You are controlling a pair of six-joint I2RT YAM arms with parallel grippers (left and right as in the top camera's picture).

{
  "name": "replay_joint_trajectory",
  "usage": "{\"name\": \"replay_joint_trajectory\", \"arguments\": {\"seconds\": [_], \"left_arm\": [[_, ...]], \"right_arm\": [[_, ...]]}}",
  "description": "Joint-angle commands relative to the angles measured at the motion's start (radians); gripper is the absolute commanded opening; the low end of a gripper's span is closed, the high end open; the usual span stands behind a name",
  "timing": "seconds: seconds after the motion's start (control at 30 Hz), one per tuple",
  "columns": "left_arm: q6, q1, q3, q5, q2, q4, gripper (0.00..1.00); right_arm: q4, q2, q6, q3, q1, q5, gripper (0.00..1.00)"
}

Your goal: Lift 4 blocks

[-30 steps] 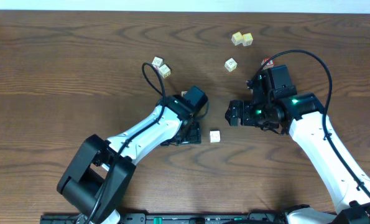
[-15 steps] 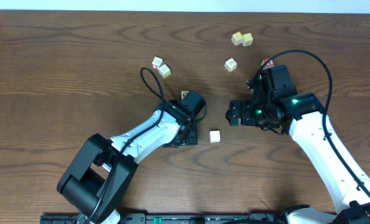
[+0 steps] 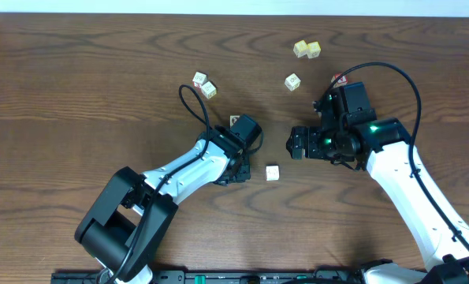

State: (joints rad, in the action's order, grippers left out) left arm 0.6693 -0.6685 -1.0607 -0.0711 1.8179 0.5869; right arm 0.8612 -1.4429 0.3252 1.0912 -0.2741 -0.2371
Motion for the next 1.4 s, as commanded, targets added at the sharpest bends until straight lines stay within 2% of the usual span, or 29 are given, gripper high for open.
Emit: {"name": "replay_joint_trajectory", "arguments": {"seconds": [0.0, 0.27, 0.33, 0.57, 0.87, 0.97, 1.03, 1.07, 1.37], "left_arm": [[-0.062, 0.005, 0.01, 0.039, 0.017, -0.014, 0.28], [-0.187, 0.005, -0.04, 0.084, 0.017, -0.077, 0.28], [-0.191, 0.005, -0.05, 0.123, 0.017, -0.077, 0.28], [-0.19, 0.004, -0.05, 0.124, 0.017, -0.07, 0.28], [-0.19, 0.003, -0.05, 0.026, 0.017, -0.069, 0.29], [-0.19, 0.003, -0.05, 0.026, 0.017, -0.067, 0.37], [-0.19, 0.003, -0.05, 0.026, 0.017, -0.066, 0.52], [-0.19, 0.004, -0.051, 0.026, 0.017, -0.066, 0.56], [-0.186, 0.018, -0.056, 0.026, -0.064, -0.049, 0.58]], "right_arm": [[-0.002, -0.005, 0.003, 0.021, -0.008, 0.005, 0.99], [-0.002, -0.005, 0.003, 0.021, -0.008, 0.005, 0.99], [-0.002, -0.005, 0.003, 0.021, -0.008, 0.005, 0.99], [-0.005, -0.005, 0.003, 0.021, -0.008, 0.005, 0.99], [-0.001, -0.005, 0.003, 0.021, -0.008, 0.005, 0.99], [-0.001, -0.005, 0.003, 0.021, -0.008, 0.005, 0.99], [0.0, -0.005, 0.003, 0.021, -0.008, 0.005, 0.99], [0.0, -0.005, 0.003, 0.021, -0.008, 0.005, 0.99], [0.011, -0.005, 0.003, 0.021, -0.008, 0.005, 0.99]]}}
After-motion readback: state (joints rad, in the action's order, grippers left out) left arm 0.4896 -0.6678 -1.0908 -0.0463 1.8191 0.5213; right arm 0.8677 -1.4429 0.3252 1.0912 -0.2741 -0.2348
